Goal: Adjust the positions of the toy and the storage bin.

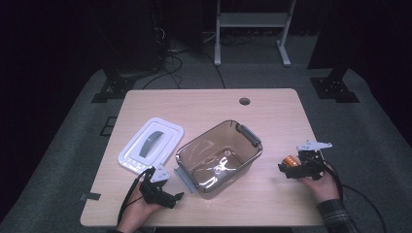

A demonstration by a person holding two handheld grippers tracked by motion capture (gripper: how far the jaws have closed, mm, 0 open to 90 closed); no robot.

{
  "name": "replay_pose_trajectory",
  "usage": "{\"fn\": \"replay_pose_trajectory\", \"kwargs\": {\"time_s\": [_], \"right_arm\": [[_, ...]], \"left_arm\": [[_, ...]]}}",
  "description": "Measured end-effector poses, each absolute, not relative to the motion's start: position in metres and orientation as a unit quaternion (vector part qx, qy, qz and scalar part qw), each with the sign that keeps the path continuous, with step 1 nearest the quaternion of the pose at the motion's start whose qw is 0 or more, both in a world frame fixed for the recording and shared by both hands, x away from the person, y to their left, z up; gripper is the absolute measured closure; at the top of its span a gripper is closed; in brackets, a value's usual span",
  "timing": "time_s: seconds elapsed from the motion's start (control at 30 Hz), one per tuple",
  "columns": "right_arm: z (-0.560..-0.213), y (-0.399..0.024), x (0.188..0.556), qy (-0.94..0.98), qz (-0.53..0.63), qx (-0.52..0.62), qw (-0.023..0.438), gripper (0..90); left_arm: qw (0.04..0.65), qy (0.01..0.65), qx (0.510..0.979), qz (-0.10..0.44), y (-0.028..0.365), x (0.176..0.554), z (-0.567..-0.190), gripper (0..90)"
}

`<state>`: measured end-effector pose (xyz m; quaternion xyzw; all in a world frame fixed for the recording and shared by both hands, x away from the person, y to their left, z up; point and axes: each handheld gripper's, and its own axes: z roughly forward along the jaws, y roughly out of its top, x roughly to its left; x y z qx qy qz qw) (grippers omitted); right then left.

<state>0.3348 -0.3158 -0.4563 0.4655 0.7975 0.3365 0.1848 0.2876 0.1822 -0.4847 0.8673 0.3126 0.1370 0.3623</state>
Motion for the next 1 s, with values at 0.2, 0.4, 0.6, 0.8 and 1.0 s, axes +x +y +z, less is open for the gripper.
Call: {"fn": "replay_pose_trajectory", "kwargs": {"time_s": [0.2,0.4,0.6,0.8,1.0], "right_arm": [[-0.465,-0.322,0.339,0.802,0.326,0.466,0.182,0.0],[-0.475,-0.321,0.346,0.808,0.320,0.463,0.173,0.0],[-0.477,-0.324,0.348,0.805,0.328,0.464,0.172,8.7],[-0.479,-0.323,0.348,0.809,0.323,0.459,0.176,16.6],[-0.479,-0.323,0.348,0.811,0.329,0.451,0.176,28.9]], "left_arm": [[0.362,0.313,0.867,0.137,0.182,0.288,-0.485,0.0],[0.362,0.313,0.867,0.137,0.182,0.288,-0.485,0.0],[0.362,0.313,0.867,0.137,0.182,0.288,-0.485,0.0],[0.362,0.313,0.867,0.137,0.182,0.288,-0.485,0.0],[0.362,0.313,0.867,0.137,0.182,0.288,-0.485,0.0]]}}
